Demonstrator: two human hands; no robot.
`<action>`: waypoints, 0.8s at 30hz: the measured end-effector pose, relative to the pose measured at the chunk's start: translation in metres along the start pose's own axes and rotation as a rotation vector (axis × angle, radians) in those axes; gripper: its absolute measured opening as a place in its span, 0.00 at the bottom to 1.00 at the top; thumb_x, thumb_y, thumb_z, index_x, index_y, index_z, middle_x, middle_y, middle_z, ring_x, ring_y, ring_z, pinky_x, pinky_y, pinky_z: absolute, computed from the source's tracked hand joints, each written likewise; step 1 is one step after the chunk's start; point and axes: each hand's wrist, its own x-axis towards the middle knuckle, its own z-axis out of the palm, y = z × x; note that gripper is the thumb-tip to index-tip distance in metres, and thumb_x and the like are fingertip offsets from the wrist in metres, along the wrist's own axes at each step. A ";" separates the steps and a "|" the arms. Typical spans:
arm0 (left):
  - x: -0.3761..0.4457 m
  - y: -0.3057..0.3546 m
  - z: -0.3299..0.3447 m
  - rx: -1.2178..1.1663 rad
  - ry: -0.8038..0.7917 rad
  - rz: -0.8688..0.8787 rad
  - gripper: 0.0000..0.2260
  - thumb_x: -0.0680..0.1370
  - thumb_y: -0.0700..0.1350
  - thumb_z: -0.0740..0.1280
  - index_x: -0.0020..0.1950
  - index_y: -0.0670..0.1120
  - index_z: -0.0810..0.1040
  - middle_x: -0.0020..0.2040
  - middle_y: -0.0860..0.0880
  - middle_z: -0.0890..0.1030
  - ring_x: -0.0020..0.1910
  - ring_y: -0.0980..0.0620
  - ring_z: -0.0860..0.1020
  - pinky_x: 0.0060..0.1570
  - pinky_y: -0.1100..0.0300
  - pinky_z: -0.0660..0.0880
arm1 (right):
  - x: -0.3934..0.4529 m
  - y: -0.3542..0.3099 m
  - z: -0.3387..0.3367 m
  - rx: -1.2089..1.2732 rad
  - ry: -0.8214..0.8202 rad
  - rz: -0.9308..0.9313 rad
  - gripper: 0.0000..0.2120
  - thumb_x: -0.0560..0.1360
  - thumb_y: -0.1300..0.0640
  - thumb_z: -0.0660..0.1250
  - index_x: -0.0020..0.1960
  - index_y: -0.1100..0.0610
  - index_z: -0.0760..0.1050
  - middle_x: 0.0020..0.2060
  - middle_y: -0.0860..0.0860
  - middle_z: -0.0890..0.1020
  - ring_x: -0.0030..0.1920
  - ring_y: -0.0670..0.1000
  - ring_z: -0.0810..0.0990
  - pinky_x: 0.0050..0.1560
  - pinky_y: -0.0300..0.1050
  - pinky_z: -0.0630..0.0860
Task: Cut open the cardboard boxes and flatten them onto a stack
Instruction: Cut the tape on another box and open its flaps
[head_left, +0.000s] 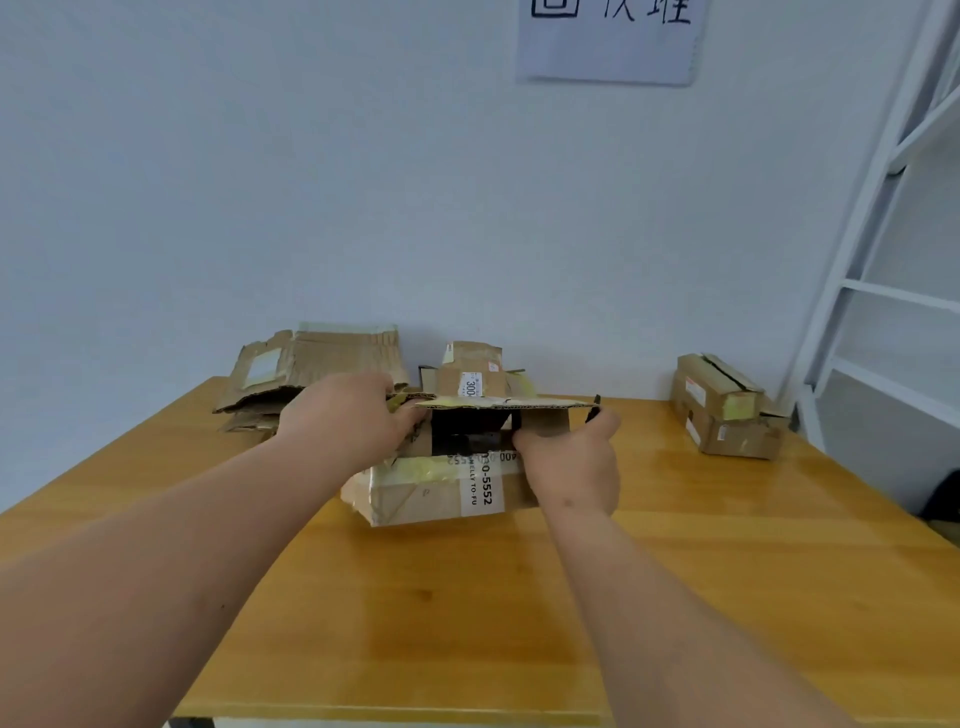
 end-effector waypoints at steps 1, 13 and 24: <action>0.002 -0.002 -0.003 0.005 0.005 -0.002 0.22 0.78 0.67 0.56 0.52 0.50 0.75 0.36 0.51 0.78 0.35 0.53 0.77 0.31 0.59 0.73 | -0.001 -0.003 -0.001 0.027 -0.016 0.002 0.33 0.68 0.47 0.71 0.64 0.56 0.58 0.40 0.51 0.78 0.40 0.55 0.78 0.35 0.46 0.72; 0.006 -0.020 -0.014 -0.047 0.074 -0.114 0.20 0.79 0.65 0.57 0.47 0.51 0.76 0.38 0.50 0.77 0.37 0.51 0.76 0.34 0.58 0.75 | -0.011 -0.028 -0.005 0.039 -0.130 -0.082 0.34 0.68 0.41 0.73 0.65 0.54 0.62 0.45 0.47 0.74 0.46 0.54 0.77 0.43 0.49 0.76; 0.004 0.002 -0.033 0.015 0.177 -0.011 0.21 0.79 0.66 0.56 0.45 0.50 0.76 0.37 0.52 0.75 0.39 0.51 0.74 0.31 0.58 0.67 | 0.000 -0.022 -0.021 -0.006 -0.017 -0.061 0.32 0.69 0.47 0.71 0.63 0.56 0.56 0.38 0.49 0.76 0.39 0.54 0.79 0.42 0.52 0.79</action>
